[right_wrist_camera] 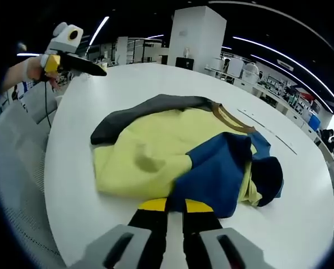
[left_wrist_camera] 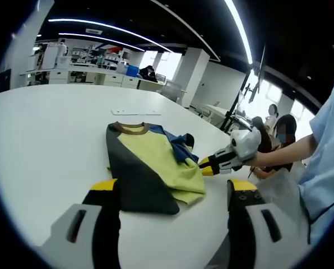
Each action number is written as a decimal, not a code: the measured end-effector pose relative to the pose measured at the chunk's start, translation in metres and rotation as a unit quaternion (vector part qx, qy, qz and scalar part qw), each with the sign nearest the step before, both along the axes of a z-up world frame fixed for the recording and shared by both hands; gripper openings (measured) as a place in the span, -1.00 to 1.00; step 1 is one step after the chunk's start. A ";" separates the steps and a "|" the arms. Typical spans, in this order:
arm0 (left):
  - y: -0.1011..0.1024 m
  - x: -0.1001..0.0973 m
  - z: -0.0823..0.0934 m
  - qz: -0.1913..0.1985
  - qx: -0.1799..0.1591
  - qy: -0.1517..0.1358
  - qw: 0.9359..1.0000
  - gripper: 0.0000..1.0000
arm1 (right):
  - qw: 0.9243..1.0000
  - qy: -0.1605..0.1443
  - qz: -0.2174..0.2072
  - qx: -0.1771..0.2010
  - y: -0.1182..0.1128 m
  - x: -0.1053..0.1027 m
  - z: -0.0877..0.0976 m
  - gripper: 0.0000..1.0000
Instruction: Fold the garment on the visible template until the final outline fits inside the template.
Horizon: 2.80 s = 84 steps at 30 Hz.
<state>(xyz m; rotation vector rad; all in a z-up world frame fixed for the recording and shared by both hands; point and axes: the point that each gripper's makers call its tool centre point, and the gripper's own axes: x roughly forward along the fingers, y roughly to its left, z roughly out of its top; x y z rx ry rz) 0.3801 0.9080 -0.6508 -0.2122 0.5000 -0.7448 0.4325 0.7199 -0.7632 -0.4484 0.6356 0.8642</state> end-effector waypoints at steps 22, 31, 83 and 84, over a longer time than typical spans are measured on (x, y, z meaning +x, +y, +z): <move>-0.016 0.005 0.004 -0.018 -0.004 -0.005 1.000 0.49 | 0.992 -0.009 -0.110 0.062 -0.087 0.018 0.084 -1.00; -0.026 0.008 0.003 -0.029 -0.005 -0.005 1.000 0.48 | 0.983 -0.021 -0.173 0.063 -0.156 0.020 0.118 -1.00; -0.050 0.024 -0.021 -0.043 0.005 0.038 0.998 0.47 | 0.873 0.222 -0.433 0.013 -0.369 0.108 0.058 -1.00; -0.051 0.025 -0.022 -0.043 0.005 0.039 0.998 0.47 | 0.875 0.218 -0.433 0.005 -0.367 0.107 0.058 -1.00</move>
